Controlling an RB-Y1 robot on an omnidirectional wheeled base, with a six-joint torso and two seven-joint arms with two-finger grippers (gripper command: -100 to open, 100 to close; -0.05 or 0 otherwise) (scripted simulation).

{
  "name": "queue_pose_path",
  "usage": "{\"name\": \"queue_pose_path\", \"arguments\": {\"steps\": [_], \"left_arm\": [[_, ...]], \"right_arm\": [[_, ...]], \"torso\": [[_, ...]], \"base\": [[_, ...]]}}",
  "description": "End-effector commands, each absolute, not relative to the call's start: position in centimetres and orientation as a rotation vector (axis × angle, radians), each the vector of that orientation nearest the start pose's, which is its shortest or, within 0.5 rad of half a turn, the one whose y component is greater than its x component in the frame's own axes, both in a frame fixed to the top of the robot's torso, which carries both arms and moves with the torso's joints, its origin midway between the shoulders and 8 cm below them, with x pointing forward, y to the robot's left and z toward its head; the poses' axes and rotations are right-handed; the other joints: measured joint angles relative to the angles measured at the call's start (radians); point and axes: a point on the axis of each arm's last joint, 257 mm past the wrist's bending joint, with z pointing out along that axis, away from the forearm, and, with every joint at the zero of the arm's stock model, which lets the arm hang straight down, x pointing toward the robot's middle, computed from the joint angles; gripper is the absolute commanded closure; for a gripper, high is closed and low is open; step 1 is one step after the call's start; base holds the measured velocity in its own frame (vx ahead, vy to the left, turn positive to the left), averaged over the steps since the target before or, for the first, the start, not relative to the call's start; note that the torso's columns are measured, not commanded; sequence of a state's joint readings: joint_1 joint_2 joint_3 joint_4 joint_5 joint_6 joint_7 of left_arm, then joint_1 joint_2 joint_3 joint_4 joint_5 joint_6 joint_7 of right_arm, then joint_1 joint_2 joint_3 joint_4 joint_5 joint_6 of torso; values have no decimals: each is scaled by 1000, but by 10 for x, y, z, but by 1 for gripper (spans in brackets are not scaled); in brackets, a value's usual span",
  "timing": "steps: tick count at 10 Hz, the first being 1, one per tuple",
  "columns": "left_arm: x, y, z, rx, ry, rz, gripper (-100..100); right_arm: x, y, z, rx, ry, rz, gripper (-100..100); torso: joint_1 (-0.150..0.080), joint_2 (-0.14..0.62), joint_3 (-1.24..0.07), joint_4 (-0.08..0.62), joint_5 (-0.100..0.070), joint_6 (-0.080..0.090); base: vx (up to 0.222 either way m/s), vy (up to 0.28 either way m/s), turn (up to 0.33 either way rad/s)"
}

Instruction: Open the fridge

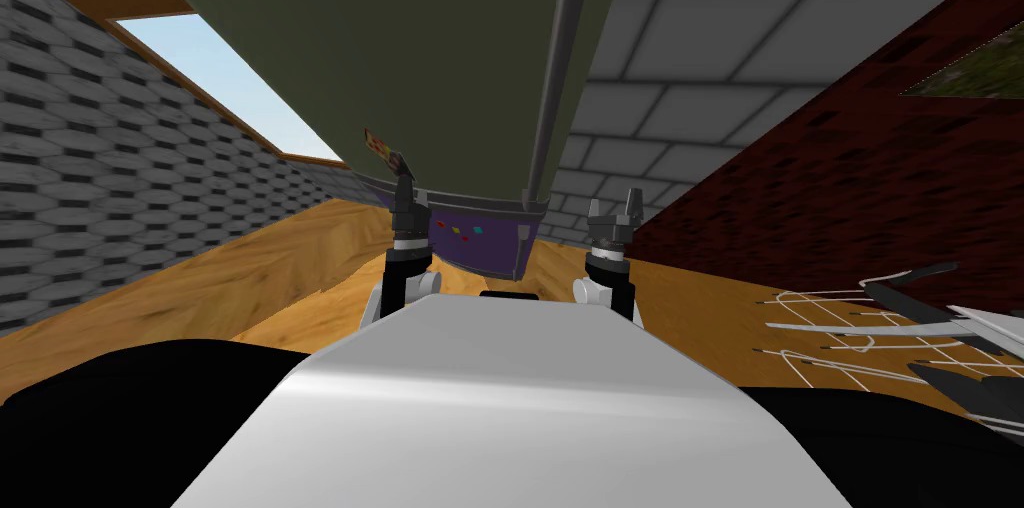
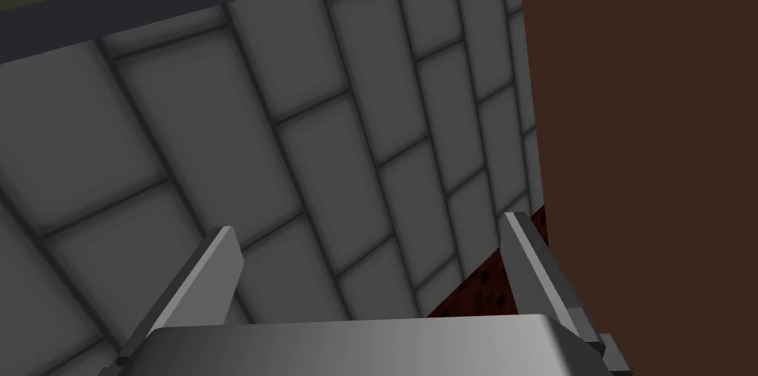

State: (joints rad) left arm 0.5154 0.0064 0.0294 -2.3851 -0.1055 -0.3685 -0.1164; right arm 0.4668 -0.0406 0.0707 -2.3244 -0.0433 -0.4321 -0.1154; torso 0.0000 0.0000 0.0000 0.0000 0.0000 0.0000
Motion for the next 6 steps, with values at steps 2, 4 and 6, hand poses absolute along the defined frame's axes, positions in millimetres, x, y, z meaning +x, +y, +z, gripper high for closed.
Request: {"name": "queue_pose_path", "arguments": {"steps": [2, 4, 6], "left_arm": [[343, 280, 41, -572, 725, -1075, 0], [343, 279, 41, -572, 725, -1075, 0], [343, 279, 41, -572, 724, -1075, 0]], "right_arm": [[351, -252, 41, 705, 591, 1524, 0], [351, -252, 41, 705, 591, 1524, 0], [351, -252, 41, 705, 591, 1524, 0]], "torso": [[0, 104, -209, 105, 0, 0], [0, 248, -497, 248, 0, 0], [0, 396, -792, 396, 0, 0]], "base": [[0, 0, 0], [0, 0, 0], [0, 0, 0]]}}
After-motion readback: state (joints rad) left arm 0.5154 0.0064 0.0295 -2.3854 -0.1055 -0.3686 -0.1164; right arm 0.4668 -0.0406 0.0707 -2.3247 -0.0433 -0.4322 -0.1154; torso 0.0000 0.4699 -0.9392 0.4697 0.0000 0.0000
